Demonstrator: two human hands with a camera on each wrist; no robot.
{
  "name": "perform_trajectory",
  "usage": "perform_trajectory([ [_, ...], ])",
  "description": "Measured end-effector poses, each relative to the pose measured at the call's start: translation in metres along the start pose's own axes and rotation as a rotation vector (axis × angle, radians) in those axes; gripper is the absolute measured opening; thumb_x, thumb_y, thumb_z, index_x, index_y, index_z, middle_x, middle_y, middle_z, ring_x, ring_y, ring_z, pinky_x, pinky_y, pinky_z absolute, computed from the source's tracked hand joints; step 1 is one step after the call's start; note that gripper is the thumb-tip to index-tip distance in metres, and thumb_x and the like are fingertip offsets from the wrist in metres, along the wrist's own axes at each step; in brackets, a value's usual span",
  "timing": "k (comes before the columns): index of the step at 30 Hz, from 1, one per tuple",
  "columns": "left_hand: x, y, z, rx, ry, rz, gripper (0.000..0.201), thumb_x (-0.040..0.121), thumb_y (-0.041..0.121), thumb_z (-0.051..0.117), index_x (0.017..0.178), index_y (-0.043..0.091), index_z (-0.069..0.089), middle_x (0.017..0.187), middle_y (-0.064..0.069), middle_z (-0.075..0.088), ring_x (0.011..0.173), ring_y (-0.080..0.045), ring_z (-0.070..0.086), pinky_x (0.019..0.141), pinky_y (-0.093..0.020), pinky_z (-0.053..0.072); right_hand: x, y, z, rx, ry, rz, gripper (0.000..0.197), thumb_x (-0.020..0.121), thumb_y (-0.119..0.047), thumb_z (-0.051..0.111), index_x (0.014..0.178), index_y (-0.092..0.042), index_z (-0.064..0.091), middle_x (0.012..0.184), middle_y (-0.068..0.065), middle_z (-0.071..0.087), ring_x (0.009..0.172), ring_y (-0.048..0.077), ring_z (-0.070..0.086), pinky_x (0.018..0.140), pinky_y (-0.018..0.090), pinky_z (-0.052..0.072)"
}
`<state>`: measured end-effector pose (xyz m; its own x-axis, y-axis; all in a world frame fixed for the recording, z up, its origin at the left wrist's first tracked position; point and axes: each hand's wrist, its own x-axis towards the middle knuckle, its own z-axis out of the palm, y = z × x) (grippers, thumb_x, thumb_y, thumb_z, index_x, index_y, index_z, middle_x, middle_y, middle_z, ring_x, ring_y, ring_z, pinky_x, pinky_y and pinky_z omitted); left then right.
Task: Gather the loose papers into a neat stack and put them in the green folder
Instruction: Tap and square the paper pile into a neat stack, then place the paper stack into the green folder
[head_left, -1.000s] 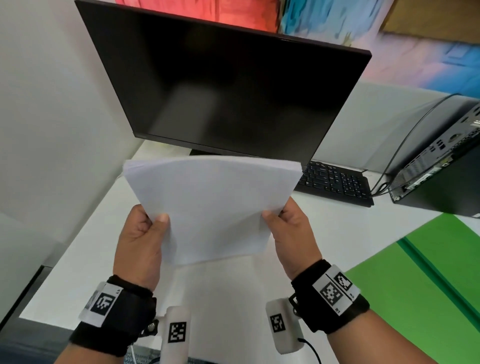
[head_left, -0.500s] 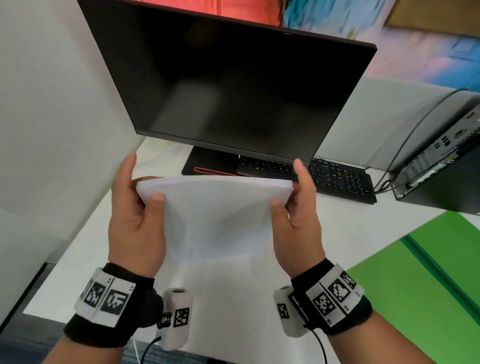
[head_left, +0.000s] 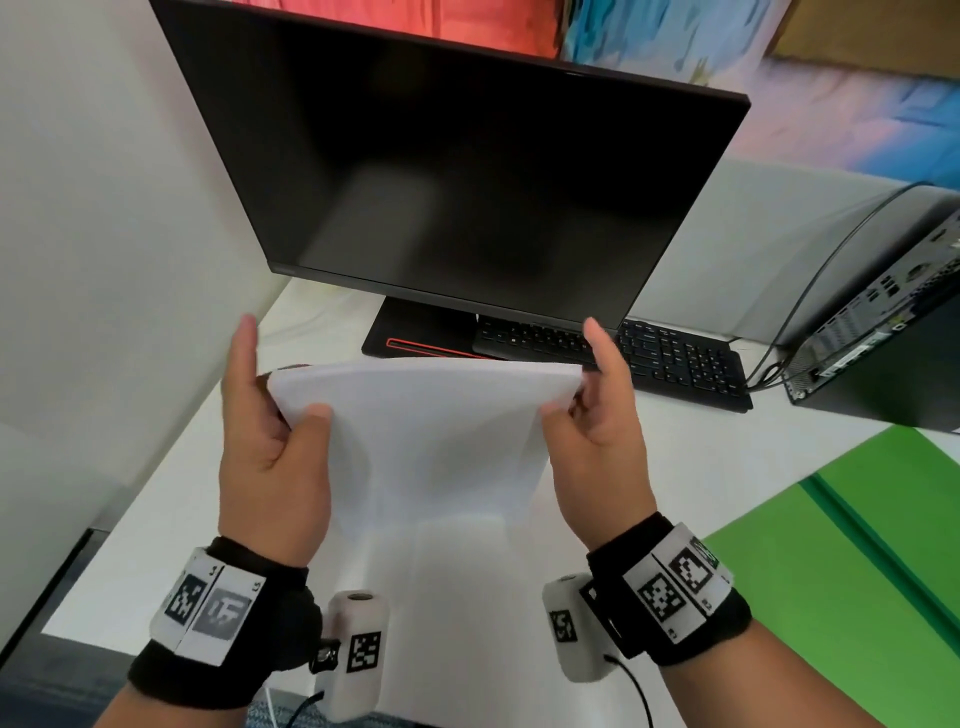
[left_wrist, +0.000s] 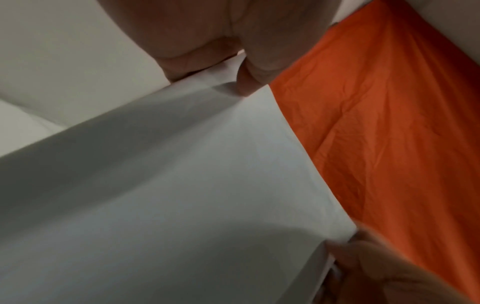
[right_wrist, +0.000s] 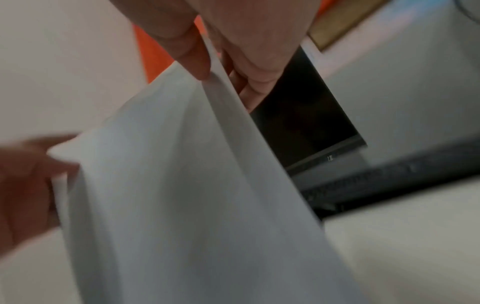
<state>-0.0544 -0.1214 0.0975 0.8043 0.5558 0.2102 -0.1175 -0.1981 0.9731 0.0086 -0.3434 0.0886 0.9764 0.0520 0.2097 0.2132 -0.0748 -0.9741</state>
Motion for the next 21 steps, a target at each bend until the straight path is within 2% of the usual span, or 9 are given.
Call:
perform_trajectory([
  [1, -0.001, 0.000, 0.002, -0.106, 0.016, -0.074, 0.075, 0.092, -0.002, 0.048, 0.149, 0.044, 0.034, 0.127, 0.005, 0.064, 0.113, 0.004, 0.063, 0.097, -0.018, 0.048, 0.001, 0.004, 0.001, 0.133, -0.002, 0.108, 0.067, 0.090, 0.011, 0.048, 0.140, -0.034, 0.048, 0.091, 0.011, 0.060, 0.079, 0.016, 0.053, 0.076, 0.027, 0.045],
  [2, -0.003, 0.001, 0.005, -0.151, 0.031, -0.143, 0.068, 0.091, -0.009, 0.045, 0.147, 0.030, 0.043, 0.114, 0.006, 0.066, 0.096, 0.010, 0.066, 0.085, -0.013, 0.051, 0.001, 0.008, 0.003, 0.225, -0.013, 0.209, 0.063, 0.087, 0.015, 0.045, 0.132, -0.028, 0.056, 0.090, 0.012, 0.064, 0.080, 0.019, 0.057, 0.075, 0.029, 0.047],
  [4, -0.007, 0.000, 0.012, -0.111, 0.041, -0.269, 0.043, 0.088, -0.013, 0.043, 0.122, 0.007, 0.062, 0.090, 0.006, 0.065, 0.066, 0.013, 0.063, 0.061, -0.005, 0.047, 0.000, 0.015, 0.008, 0.278, -0.055, 0.357, 0.052, 0.084, 0.019, 0.040, 0.113, -0.013, 0.067, 0.092, 0.006, 0.074, 0.082, 0.016, 0.068, 0.073, 0.027, 0.053],
  [6, -0.010, -0.002, 0.016, -0.103, 0.066, -0.355, 0.028, 0.088, -0.007, 0.045, 0.102, 0.002, 0.067, 0.075, 0.010, 0.066, 0.056, 0.010, 0.060, 0.049, -0.002, 0.042, -0.003, 0.017, 0.011, 0.297, -0.069, 0.419, 0.045, 0.086, 0.017, 0.039, 0.107, -0.009, 0.070, 0.091, 0.003, 0.077, 0.081, 0.014, 0.071, 0.069, 0.025, 0.054],
  [9, -0.006, -0.007, 0.015, -0.143, 0.123, -0.361, 0.030, 0.087, -0.003, 0.047, 0.085, 0.016, 0.070, 0.066, 0.020, 0.068, 0.063, 0.004, 0.061, 0.052, -0.004, 0.043, -0.002, 0.015, 0.010, 0.335, -0.060, 0.400, 0.044, 0.088, 0.016, 0.038, 0.103, -0.012, 0.070, 0.086, -0.003, 0.077, 0.078, 0.009, 0.070, 0.066, 0.020, 0.054],
  [11, -0.003, -0.012, 0.013, -0.213, 0.127, -0.350, 0.038, 0.087, -0.004, 0.046, 0.078, 0.023, 0.070, 0.069, 0.018, 0.069, 0.066, 0.004, 0.063, 0.058, -0.008, 0.047, -0.002, 0.015, 0.009, 0.327, -0.036, 0.367, 0.043, 0.089, 0.016, 0.038, 0.104, -0.011, 0.069, 0.084, -0.006, 0.076, 0.078, 0.007, 0.069, 0.066, 0.018, 0.053],
  [16, -0.009, -0.018, 0.018, -0.153, 0.080, -0.381, 0.034, 0.087, -0.007, 0.045, 0.081, 0.017, 0.070, 0.067, 0.017, 0.070, 0.063, 0.002, 0.063, 0.054, -0.011, 0.048, -0.009, 0.025, 0.014, 0.282, -0.024, 0.426, 0.043, 0.087, 0.015, 0.039, 0.104, -0.011, 0.069, 0.090, 0.003, 0.075, 0.083, 0.016, 0.070, 0.072, 0.029, 0.056],
  [19, -0.009, -0.018, 0.020, -0.164, 0.079, -0.348, 0.036, 0.086, -0.008, 0.045, 0.088, 0.016, 0.071, 0.079, 0.010, 0.071, 0.068, 0.004, 0.064, 0.058, -0.007, 0.048, -0.007, 0.027, 0.009, 0.272, -0.005, 0.435, 0.041, 0.086, 0.015, 0.040, 0.106, -0.007, 0.069, 0.088, 0.002, 0.074, 0.081, 0.011, 0.069, 0.068, 0.022, 0.055],
  [21, -0.011, -0.024, 0.022, -0.181, 0.087, -0.398, 0.034, 0.086, -0.010, 0.044, 0.090, 0.012, 0.070, 0.077, 0.007, 0.071, 0.068, -0.001, 0.064, 0.055, -0.008, 0.049, -0.008, 0.034, 0.008, 0.237, -0.010, 0.480, 0.043, 0.085, 0.015, 0.040, 0.103, -0.011, 0.069, 0.088, 0.003, 0.075, 0.081, 0.013, 0.069, 0.068, 0.023, 0.056],
])
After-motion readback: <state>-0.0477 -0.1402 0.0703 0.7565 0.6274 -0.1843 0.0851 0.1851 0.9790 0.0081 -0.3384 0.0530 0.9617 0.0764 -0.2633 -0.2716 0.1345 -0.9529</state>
